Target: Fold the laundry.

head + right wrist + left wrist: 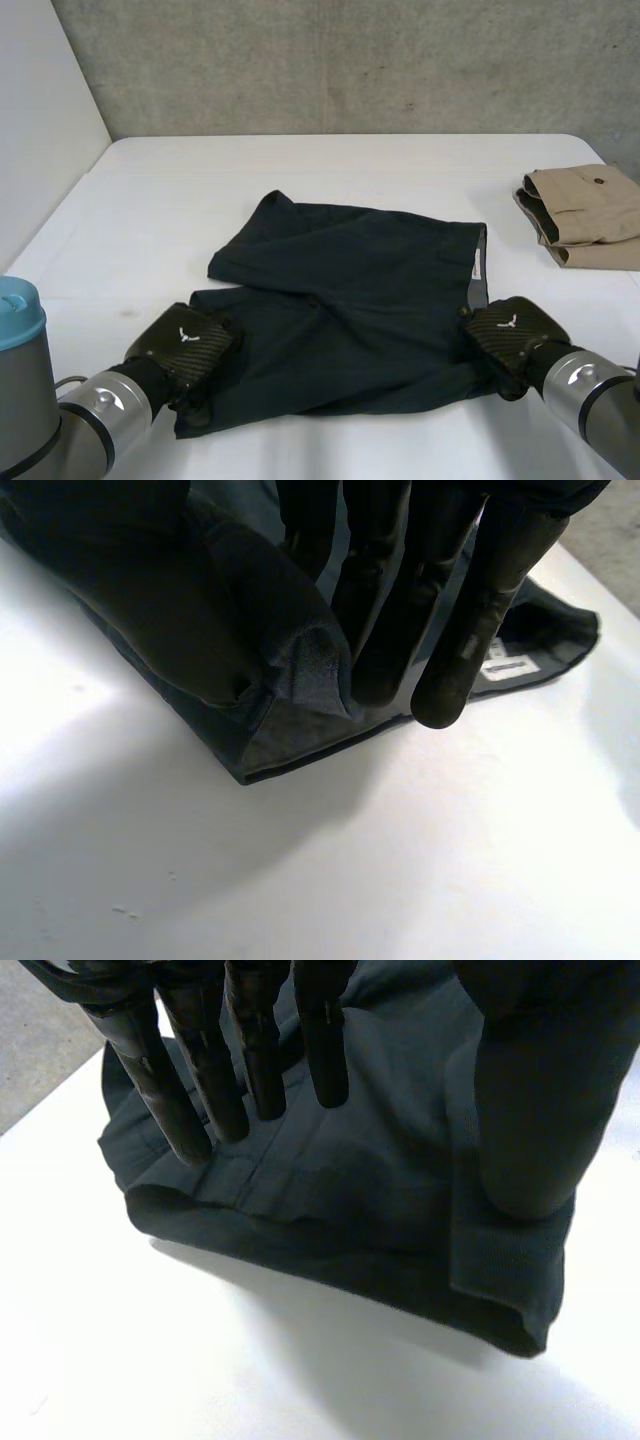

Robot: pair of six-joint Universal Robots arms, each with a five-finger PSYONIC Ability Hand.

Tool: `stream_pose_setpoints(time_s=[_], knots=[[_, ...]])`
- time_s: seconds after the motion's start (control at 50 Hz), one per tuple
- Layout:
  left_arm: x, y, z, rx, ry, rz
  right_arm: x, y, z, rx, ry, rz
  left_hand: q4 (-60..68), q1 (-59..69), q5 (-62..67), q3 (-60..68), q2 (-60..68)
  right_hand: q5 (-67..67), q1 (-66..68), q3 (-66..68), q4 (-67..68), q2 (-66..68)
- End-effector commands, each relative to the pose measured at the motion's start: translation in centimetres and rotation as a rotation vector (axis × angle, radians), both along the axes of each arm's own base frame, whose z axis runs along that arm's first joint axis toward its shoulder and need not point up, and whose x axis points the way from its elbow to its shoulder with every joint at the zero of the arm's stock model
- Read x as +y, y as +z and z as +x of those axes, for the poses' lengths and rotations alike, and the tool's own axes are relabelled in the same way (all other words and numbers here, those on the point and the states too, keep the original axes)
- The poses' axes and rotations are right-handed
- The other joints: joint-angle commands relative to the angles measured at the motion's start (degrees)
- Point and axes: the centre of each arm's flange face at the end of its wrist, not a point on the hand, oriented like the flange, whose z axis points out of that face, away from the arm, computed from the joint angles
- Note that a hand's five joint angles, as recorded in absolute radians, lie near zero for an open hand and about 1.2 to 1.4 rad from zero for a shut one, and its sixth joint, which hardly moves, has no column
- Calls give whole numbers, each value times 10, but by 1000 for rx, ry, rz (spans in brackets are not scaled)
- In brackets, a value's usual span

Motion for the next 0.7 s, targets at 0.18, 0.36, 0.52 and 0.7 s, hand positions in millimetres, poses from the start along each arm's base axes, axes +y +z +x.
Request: stream_pose_setpoints(time_s=[0.18,0.36,0.52,0.7], knots=[[10,-13,-3,-46,0,29,1,14,-10,-21,-28,-44,522,534,522,525,525,140,235,118,116,125],[-20,-1,-15,7,12,-80,-4,21,-5,-54,11,-71,522,534,522,525,525,140,235,118,116,125],[-64,7,-18,20,75,-136,-11,30,-3,-60,11,-100,522,534,522,525,525,140,235,118,116,125],[-34,64,-6,29,74,-147,8,93,-8,-61,23,-187,522,534,522,525,525,140,235,118,116,125]])
